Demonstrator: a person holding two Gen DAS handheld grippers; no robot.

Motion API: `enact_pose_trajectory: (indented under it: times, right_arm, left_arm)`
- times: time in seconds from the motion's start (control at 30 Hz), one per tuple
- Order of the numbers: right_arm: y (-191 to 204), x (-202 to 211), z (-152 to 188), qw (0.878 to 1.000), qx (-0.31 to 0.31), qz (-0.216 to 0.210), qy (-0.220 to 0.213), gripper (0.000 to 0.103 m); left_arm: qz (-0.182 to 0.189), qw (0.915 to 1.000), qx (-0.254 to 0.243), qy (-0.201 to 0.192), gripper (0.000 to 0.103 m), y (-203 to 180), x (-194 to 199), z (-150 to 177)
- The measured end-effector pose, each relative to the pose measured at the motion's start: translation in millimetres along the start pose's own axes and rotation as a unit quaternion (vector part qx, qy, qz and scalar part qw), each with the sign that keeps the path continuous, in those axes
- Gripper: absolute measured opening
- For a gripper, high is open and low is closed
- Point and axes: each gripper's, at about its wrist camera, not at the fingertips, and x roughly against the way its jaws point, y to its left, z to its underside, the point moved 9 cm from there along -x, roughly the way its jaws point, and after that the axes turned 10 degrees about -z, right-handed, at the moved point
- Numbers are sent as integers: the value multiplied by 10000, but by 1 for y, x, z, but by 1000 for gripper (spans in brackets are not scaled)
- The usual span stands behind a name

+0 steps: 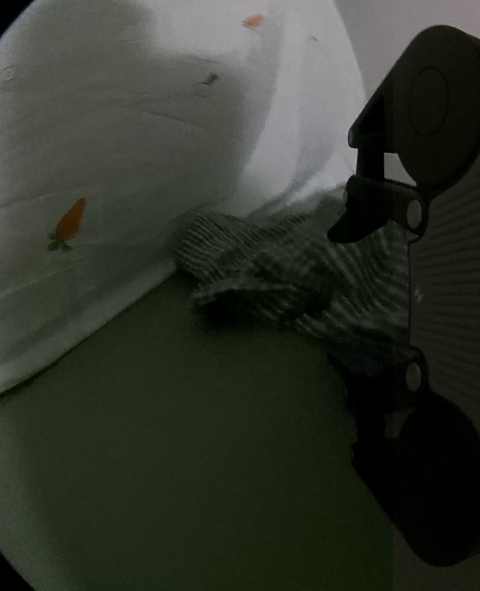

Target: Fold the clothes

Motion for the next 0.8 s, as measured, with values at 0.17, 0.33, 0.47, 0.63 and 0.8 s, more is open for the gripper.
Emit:
enact_pose_trajectory:
  times: [0.17, 0.33, 0.47, 0.63, 0.8]
  right_arm:
    - [-24, 20, 30, 9976, -550, 97, 399, 56]
    - [-31, 7, 75, 9897, -905, -139, 1102, 56]
    - [-33, -16, 90, 9854, -852, -74, 1471, 48]
    - [-21, -38, 74, 9797, -941, -476, 1707, 3]
    - [5, -54, 17, 9746, -1380, -1361, 1123, 3]
  left_arm:
    - [-217, 9967, -739, 264, 65, -10, 5, 38]
    - [-206, 9937, -990, 492, 66, -23, 7, 76]
    - [-197, 9927, -1013, 622, 70, -28, 8, 95]
    - [-199, 9932, -1021, 525, 70, -29, 18, 96]
    - [-370, 9906, -1282, 298, 70, -32, 36, 92]
